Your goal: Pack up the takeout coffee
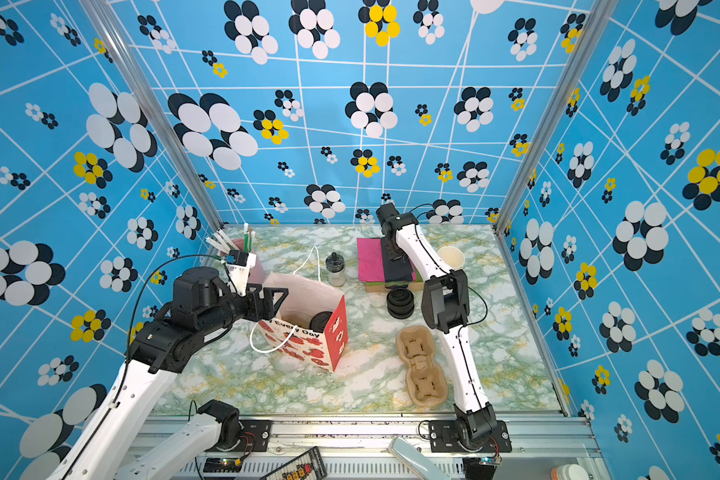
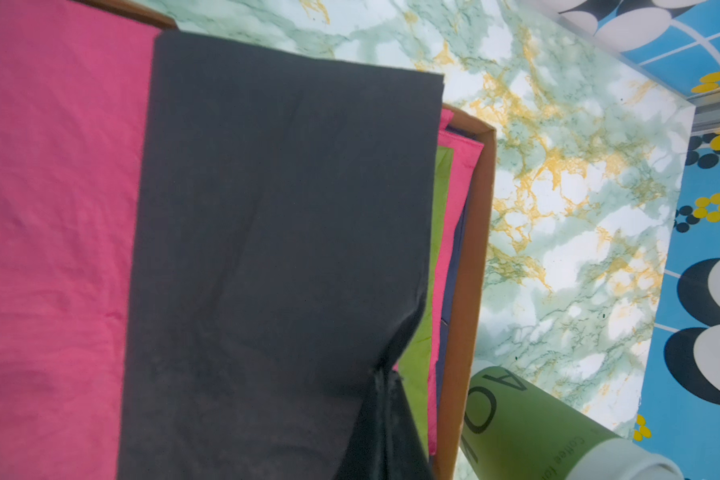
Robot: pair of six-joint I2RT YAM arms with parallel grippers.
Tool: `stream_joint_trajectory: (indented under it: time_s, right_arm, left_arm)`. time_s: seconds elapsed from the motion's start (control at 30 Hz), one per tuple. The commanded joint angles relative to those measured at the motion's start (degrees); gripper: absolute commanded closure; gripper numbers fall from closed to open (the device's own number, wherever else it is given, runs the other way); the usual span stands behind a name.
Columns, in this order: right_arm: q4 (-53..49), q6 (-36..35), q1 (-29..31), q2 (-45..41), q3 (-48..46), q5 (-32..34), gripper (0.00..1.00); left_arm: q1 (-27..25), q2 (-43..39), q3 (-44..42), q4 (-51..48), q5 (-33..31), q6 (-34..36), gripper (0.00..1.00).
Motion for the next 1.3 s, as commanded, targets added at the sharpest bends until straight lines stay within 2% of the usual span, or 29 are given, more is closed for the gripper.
stream_joint_trajectory:
  time_s: [0.0,0.3,0.5,0.97,1.27]
  right_arm:
    - [0.47,-0.33,-0.49,0.44,-0.66,1.24,0.93]
    - [0.33,-0.49,-0.69,2.90,-0.70,2.13,0.85]
    - [0.04,-0.72,-0.73,3.48,-0.29,2.91,0.74]
    - [-0.54,0.16,0.37,-3.17,2.46,2.64,0.41]
    - [-1.33,-0.03,3.84,-2.53,6.07,3.72,0.22]
  left_arm:
    - [-0.32,-0.43,-0.87,0.74,0.85,-0.28,0.11]
    - [-0.30,-0.61,-1.10,0.65,0.82,-0.33,0.11]
    - [-0.35,-0.73,-1.20,0.57,0.81,-0.41,0.11]
    - [-0.40,-1.06,0.38,0.98,0.46,-0.24,0.11]
    - [-0.38,-0.43,5.76,0.44,0.13,0.58,0.06]
